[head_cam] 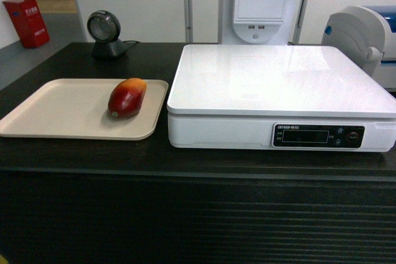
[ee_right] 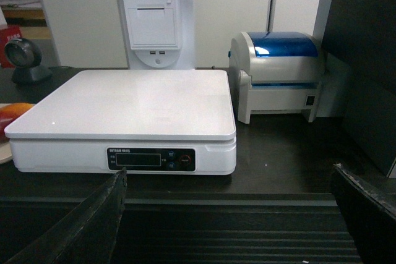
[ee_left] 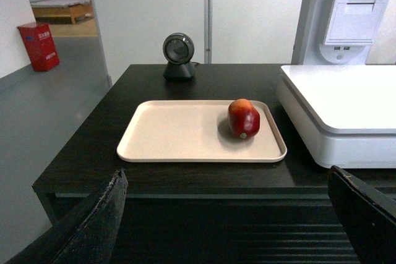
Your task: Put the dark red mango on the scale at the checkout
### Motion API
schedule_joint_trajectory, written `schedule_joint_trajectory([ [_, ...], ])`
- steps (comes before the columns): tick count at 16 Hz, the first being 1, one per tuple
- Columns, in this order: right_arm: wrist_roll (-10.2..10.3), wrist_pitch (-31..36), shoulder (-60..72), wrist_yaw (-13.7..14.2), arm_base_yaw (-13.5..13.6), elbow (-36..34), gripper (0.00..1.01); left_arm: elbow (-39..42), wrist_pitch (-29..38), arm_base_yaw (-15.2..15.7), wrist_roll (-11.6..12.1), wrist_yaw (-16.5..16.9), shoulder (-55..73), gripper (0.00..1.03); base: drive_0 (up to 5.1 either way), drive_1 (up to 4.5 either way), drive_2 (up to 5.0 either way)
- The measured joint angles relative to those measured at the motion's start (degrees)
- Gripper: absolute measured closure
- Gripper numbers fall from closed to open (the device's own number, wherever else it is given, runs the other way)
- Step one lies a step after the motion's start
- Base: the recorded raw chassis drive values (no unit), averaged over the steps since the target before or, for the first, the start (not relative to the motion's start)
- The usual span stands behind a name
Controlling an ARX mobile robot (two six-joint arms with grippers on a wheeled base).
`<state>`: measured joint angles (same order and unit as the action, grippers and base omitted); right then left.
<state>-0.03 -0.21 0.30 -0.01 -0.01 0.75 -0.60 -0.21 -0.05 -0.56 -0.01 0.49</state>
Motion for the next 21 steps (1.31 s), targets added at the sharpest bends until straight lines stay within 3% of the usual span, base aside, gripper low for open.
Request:
schedule_joint_trajectory([
  [17, 0.0, 0.0, 0.0, 0.0, 0.0, 0.0, 0.03, 0.0, 0.0, 0.0, 0.0, 0.0, 0.0, 0.05, 0.0, 0.00, 0.0],
  [18, 0.0, 0.0, 0.0, 0.0, 0.0, 0.0, 0.03, -0.9, -3.9, -1.3, 1.7, -3.0, 0.8, 0.05, 0.0, 0.00, 0.0],
  [19, 0.0, 0.0, 0.0, 0.0, 0.0, 0.0, 0.03, -2.0, -4.6, -4.9, 4.1, -6.7, 3.8, 0.05, 0.0, 0.00, 0.0],
  [20, 0.0, 0.0, 0.0, 0.0, 0.0, 0.0, 0.03, -3.6, -3.3, -8.4, 5.9, -8.4, 5.3, 0.05, 0.0, 0.00, 0.0],
  [21, 0.0, 0.0, 0.0, 0.0, 0.0, 0.0, 0.03, -5.3, -0.2, -10.0, 7.4, -8.8, 6.4, 0.05, 0.0, 0.00, 0.0],
])
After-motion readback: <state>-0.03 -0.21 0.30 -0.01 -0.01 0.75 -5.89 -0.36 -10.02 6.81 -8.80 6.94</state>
